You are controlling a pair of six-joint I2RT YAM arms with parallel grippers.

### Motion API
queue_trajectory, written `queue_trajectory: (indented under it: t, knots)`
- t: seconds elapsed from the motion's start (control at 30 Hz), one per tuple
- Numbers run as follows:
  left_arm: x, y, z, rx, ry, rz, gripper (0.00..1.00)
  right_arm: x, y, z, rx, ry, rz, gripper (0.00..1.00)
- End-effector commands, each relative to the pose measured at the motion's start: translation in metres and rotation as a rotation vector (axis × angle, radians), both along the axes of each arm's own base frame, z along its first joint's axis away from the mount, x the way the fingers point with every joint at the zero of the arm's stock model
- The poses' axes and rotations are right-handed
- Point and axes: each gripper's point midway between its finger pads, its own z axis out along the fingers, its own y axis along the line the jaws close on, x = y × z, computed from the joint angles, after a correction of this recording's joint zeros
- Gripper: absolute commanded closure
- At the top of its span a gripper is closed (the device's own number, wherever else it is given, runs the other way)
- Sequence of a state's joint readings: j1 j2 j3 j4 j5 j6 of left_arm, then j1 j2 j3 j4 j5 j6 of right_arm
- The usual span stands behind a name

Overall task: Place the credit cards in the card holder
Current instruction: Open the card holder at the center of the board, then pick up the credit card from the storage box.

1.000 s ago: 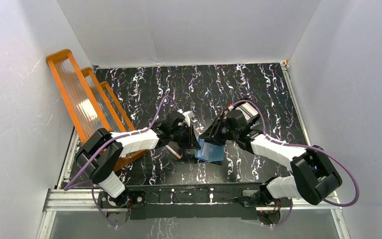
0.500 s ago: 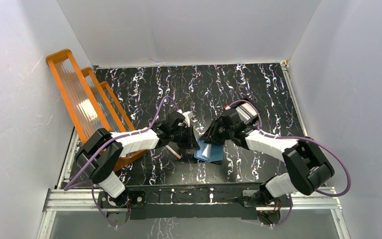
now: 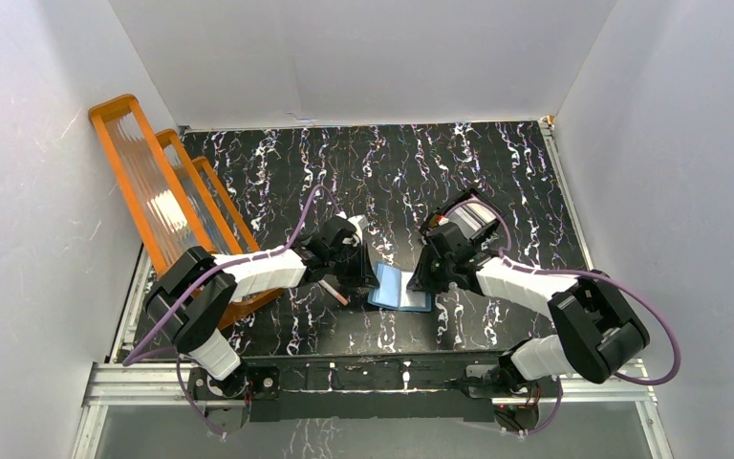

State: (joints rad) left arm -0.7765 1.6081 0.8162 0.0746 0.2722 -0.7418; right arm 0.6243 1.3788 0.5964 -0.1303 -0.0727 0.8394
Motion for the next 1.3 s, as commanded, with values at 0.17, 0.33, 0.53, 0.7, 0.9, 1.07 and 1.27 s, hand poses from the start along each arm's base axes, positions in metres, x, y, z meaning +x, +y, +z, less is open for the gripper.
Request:
queue_trajectory:
  t: [0.17,0.33,0.53,0.7,0.9,1.07,1.27]
  knots:
    - [-0.002,-0.006,0.012,-0.06,-0.025,-0.01,1.0,0.001,-0.026,-0.006,-0.146,-0.073,0.051,0.71]
    - [-0.002,-0.001,0.013,-0.042,-0.038,-0.013,0.98,0.01,-0.01,0.024,-0.07,-0.144,0.095,0.67]
    - [-0.004,-0.008,0.022,-0.072,-0.033,-0.036,0.98,0.016,0.008,0.05,0.022,-0.209,0.147,0.61]
    - [-0.004,-0.01,0.032,-0.091,-0.034,-0.041,1.0,0.026,0.01,0.072,0.022,-0.257,0.142,0.58]
    - [-0.003,-0.012,0.04,-0.086,-0.036,-0.049,1.0,0.051,0.008,0.11,-0.029,-0.452,0.194,0.55]
    - [-0.003,-0.011,0.044,-0.078,-0.038,-0.055,1.0,0.099,-0.025,0.136,-0.244,-0.599,0.198,0.52]
    - [-0.004,-0.009,0.044,-0.065,-0.037,-0.055,1.0,0.149,-0.083,0.118,-0.594,-0.569,0.208,0.51]
